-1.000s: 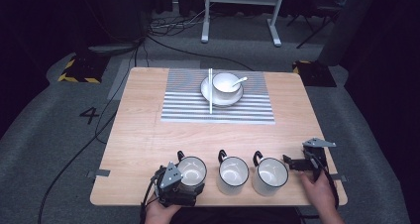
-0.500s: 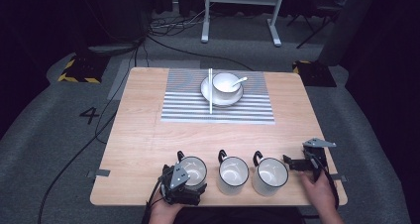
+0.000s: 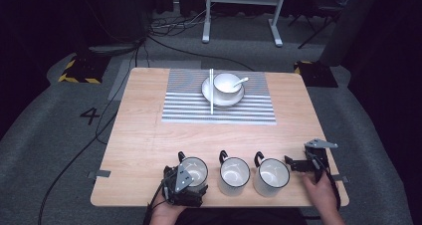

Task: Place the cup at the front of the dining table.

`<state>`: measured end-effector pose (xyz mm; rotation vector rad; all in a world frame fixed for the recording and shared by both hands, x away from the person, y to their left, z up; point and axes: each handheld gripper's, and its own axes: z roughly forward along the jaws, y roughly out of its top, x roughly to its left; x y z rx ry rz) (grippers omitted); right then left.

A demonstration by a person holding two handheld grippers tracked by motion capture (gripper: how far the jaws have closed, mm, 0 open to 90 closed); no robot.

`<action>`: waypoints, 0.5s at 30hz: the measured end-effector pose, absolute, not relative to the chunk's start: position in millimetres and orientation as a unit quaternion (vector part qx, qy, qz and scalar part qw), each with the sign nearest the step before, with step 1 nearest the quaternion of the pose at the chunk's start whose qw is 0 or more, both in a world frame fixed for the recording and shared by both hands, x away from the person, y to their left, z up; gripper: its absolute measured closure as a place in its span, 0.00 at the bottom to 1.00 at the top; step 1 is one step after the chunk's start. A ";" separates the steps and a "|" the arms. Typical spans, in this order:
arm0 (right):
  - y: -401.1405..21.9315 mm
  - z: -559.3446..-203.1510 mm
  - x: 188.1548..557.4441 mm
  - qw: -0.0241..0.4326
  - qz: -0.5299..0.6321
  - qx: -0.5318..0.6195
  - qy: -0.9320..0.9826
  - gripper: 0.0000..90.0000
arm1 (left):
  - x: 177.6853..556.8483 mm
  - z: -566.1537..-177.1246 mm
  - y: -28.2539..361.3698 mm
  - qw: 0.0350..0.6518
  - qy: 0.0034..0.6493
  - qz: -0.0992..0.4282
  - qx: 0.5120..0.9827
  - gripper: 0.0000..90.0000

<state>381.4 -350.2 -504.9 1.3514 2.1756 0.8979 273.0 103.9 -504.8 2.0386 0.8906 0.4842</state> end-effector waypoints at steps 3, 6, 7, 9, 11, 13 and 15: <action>-350.4 -505.0 381.6 0.213 0.324 0.484 0.784 0.00 | 272.4 -503.5 103.2 0.425 0.359 0.186 0.810 0.03; -350.5 -505.0 381.5 0.213 0.324 0.484 0.784 0.00 | 273.1 -502.0 103.6 0.421 0.356 0.188 0.813 0.03; -350.5 -505.0 381.5 0.213 0.324 0.484 0.784 0.00 | 273.1 -502.0 103.6 0.421 0.356 0.188 0.813 0.03; -350.5 -505.0 381.5 0.213 0.324 0.484 0.784 0.00 | 274.7 -500.0 103.5 0.418 0.363 0.179 0.813 0.03; -350.6 -505.0 381.4 0.213 0.324 0.484 0.784 0.00 | 276.7 -497.9 104.2 0.414 0.361 0.181 0.816 0.04; -350.6 -505.0 381.4 0.213 0.324 0.484 0.784 0.00 | 276.9 -497.5 103.3 0.415 0.367 0.168 0.816 0.04; -350.5 -505.0 381.3 0.213 0.324 0.484 0.784 0.00 | 277.7 -497.1 103.2 0.418 0.366 0.162 0.816 0.04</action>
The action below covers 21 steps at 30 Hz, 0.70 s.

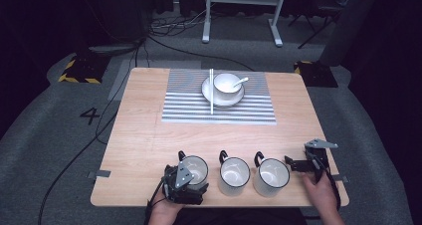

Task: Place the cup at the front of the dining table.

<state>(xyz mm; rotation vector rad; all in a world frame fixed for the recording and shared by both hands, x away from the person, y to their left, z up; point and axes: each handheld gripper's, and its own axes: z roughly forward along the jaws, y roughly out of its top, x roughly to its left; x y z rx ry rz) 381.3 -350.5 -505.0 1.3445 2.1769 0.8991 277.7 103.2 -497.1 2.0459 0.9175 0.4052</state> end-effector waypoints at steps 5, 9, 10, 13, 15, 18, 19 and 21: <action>-350.6 -505.1 381.2 0.213 0.325 0.484 0.784 0.00 | 280.6 -493.0 96.3 0.414 0.352 0.149 0.826 0.04; -350.6 -505.1 381.2 0.213 0.325 0.484 0.784 0.00 | 283.0 -486.5 93.4 0.419 0.344 0.139 0.829 0.04; -350.6 -505.1 381.2 0.213 0.325 0.484 0.784 0.00 | 283.7 -484.1 93.6 0.417 0.345 0.139 0.829 0.04; -350.5 -505.1 381.2 0.213 0.325 0.484 0.784 0.00 | 287.1 -478.3 95.9 0.425 0.346 0.137 0.825 0.04; -350.6 -505.1 381.2 0.213 0.325 0.484 0.784 0.00 | 291.2 -474.8 99.0 0.429 0.348 0.138 0.822 0.04; -350.6 -505.1 381.2 0.213 0.325 0.484 0.784 0.00 | 296.5 -471.3 101.6 0.430 0.355 0.135 0.819 0.04; -350.6 -505.1 381.2 0.213 0.325 0.484 0.784 0.00 | 301.0 -469.3 103.6 0.432 0.357 0.133 0.817 0.04; -350.6 -505.1 381.2 0.213 0.325 0.484 0.784 0.00 | 306.1 -465.9 106.5 0.432 0.360 0.135 0.816 0.04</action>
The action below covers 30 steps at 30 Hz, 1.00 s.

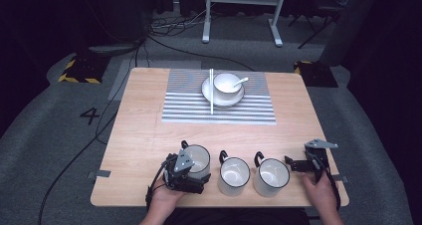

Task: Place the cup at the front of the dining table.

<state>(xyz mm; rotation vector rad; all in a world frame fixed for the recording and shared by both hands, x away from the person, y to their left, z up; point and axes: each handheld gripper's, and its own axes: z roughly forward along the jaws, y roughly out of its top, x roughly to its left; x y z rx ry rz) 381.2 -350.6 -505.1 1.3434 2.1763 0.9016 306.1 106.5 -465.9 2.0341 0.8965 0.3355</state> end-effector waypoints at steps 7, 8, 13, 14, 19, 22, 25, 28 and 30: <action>-350.1 -504.9 381.0 0.211 0.324 0.488 0.782 0.00 | 320.0 -453.7 113.2 0.429 0.362 0.133 0.817 0.04; -350.1 -505.0 381.0 0.212 0.325 0.488 0.782 0.00 | 322.2 -450.5 113.6 0.430 0.364 0.134 0.815 0.04; -350.1 -505.1 381.0 0.212 0.325 0.488 0.782 0.00 | 331.6 -435.8 116.6 0.433 0.356 0.140 0.816 0.04; -350.1 -505.1 381.0 0.212 0.325 0.488 0.782 0.00 | 336.0 -430.1 117.9 0.438 0.355 0.142 0.813 0.04; -350.1 -505.0 381.0 0.212 0.324 0.488 0.782 0.00 | 344.3 -418.0 120.6 0.443 0.354 0.144 0.811 0.04; -350.1 -505.1 381.0 0.212 0.325 0.488 0.782 0.00 | 351.4 -406.4 123.4 0.449 0.353 0.148 0.807 0.04; -350.1 -505.1 381.0 0.212 0.325 0.488 0.782 0.00 | 353.5 -402.7 123.2 0.455 0.358 0.149 0.801 0.04; -350.3 -505.2 381.2 0.213 0.326 0.486 0.783 0.01 | 361.0 -395.4 125.4 0.458 0.357 0.151 0.800 0.04; -350.5 -505.2 381.2 0.214 0.325 0.485 0.783 0.00 | 363.4 -393.9 125.0 0.461 0.361 0.149 0.797 0.04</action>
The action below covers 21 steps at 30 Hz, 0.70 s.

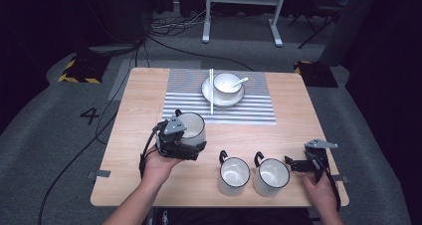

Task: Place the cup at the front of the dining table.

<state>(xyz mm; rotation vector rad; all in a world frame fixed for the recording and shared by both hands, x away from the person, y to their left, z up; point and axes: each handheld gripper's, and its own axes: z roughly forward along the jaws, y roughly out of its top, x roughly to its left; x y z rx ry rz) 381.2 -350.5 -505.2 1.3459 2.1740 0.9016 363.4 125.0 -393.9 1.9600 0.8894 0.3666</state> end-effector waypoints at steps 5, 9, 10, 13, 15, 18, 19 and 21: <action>-350.5 -505.0 381.3 0.212 0.323 0.487 0.783 0.00 | 376.6 -388.4 124.2 0.464 0.368 0.148 0.793 0.04; -350.5 -505.0 381.4 0.212 0.323 0.486 0.783 0.00 | 389.4 -383.7 123.7 0.469 0.373 0.153 0.786 0.04; -350.4 -505.0 381.4 0.212 0.323 0.486 0.783 0.00 | 394.2 -381.6 122.8 0.472 0.376 0.155 0.783 0.04; -350.4 -504.9 381.4 0.212 0.323 0.486 0.783 0.00 | 399.2 -378.3 122.2 0.473 0.376 0.166 0.780 0.04; -350.4 -505.0 381.4 0.212 0.323 0.486 0.784 0.00 | 405.8 -373.3 122.6 0.472 0.368 0.186 0.779 0.04; -350.4 -504.9 381.4 0.212 0.323 0.487 0.783 0.01 | 411.0 -369.4 124.5 0.479 0.367 0.188 0.775 0.04; -350.4 -504.9 381.4 0.212 0.323 0.487 0.783 0.01 | 411.0 -369.4 124.5 0.479 0.367 0.188 0.775 0.04; -350.5 -504.9 381.4 0.212 0.323 0.486 0.784 0.00 | 415.5 -368.1 126.2 0.486 0.368 0.186 0.771 0.04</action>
